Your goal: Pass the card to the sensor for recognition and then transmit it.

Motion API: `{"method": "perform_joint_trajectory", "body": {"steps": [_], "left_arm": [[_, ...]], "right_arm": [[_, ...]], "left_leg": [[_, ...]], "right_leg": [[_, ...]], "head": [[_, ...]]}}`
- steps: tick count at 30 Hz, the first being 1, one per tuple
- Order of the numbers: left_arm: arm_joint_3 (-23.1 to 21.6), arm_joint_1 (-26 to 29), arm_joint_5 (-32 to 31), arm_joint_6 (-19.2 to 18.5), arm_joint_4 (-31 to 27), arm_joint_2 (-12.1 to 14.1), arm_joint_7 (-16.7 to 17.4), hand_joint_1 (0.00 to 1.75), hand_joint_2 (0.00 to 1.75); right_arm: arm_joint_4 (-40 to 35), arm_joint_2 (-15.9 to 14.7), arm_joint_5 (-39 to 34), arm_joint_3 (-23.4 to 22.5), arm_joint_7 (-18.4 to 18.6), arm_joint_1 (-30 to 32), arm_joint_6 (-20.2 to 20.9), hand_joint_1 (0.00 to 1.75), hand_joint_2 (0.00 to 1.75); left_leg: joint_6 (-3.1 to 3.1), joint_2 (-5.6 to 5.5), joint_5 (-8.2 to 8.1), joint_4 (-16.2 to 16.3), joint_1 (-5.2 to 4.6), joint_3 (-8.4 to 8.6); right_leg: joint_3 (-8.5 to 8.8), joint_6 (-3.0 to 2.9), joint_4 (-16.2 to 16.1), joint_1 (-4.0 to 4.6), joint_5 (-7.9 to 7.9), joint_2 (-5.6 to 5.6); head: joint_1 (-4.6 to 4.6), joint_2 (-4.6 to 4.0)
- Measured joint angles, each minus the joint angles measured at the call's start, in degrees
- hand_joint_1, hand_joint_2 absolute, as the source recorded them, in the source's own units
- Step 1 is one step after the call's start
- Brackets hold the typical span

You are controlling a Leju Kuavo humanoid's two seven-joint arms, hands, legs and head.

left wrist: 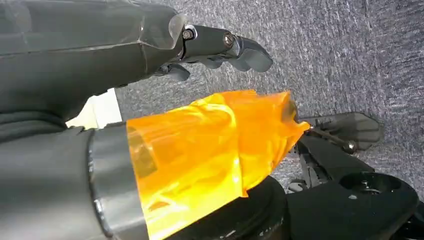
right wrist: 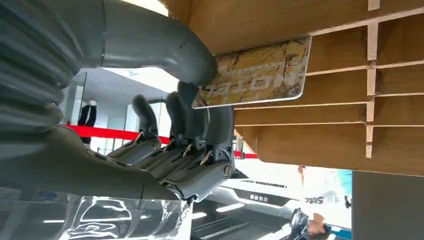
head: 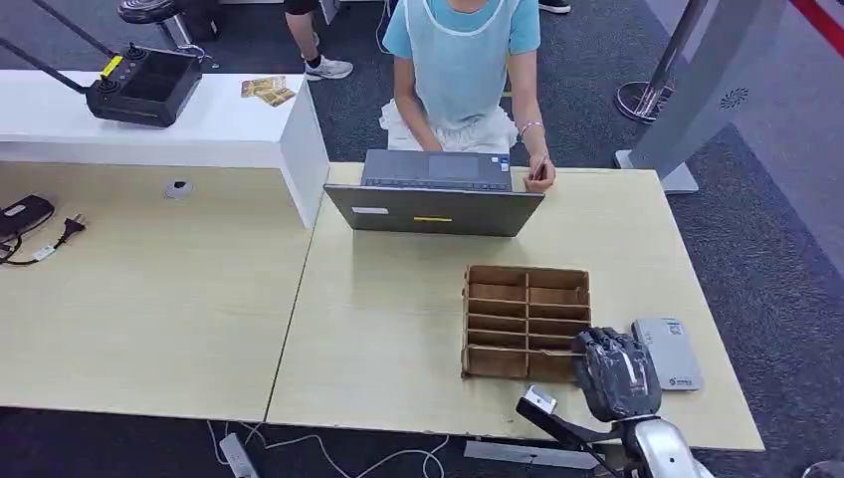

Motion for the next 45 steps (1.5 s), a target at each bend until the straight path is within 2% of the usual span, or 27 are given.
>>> {"method": "perform_joint_trajectory", "body": {"steps": [1,16,25,45], "left_arm": [[-0.09,0.02,-0.11,-0.02,0.0,0.04,-0.15,0.0,0.0],[-0.83,0.24,0.06,-0.17,0.13,0.28,-0.33,0.0,0.0],[-0.74,0.3,1.64,0.02,0.13,0.26,-0.85,0.0,0.0],[0.85,0.58,2.56,0.07,0.13,0.17,-2.16,0.0,0.0]], "right_arm": [[0.09,0.0,-0.02,0.02,-0.04,-0.08,0.02,1.75,1.75],[0.26,0.83,-5.29,0.31,-3.45,-0.54,-0.55,1.71,1.75],[-1.75,1.51,-12.59,-0.02,-7.39,-0.15,-0.61,1.73,1.75],[-6.78,2.43,-18.14,-6.58,-10.49,4.6,-2.6,1.75,1.75]], "left_leg": [[0.0,0.0,0.0,0.0,0.0,0.0],[0.0,0.0,0.0,0.0,0.0,0.0],[0.0,0.01,0.0,0.0,0.0,0.02],[0.0,0.01,0.0,0.0,0.0,0.01]], "right_leg": [[0.0,0.0,0.0,0.0,0.0,0.0],[0.0,0.0,0.0,0.0,0.0,0.0],[0.0,0.0,0.0,0.0,0.0,0.01],[-0.01,0.0,-0.01,0.0,0.0,0.01]], "head": [[0.0,0.0],[0.0,0.0],[0.0,0.0],[0.0,0.0]]}}
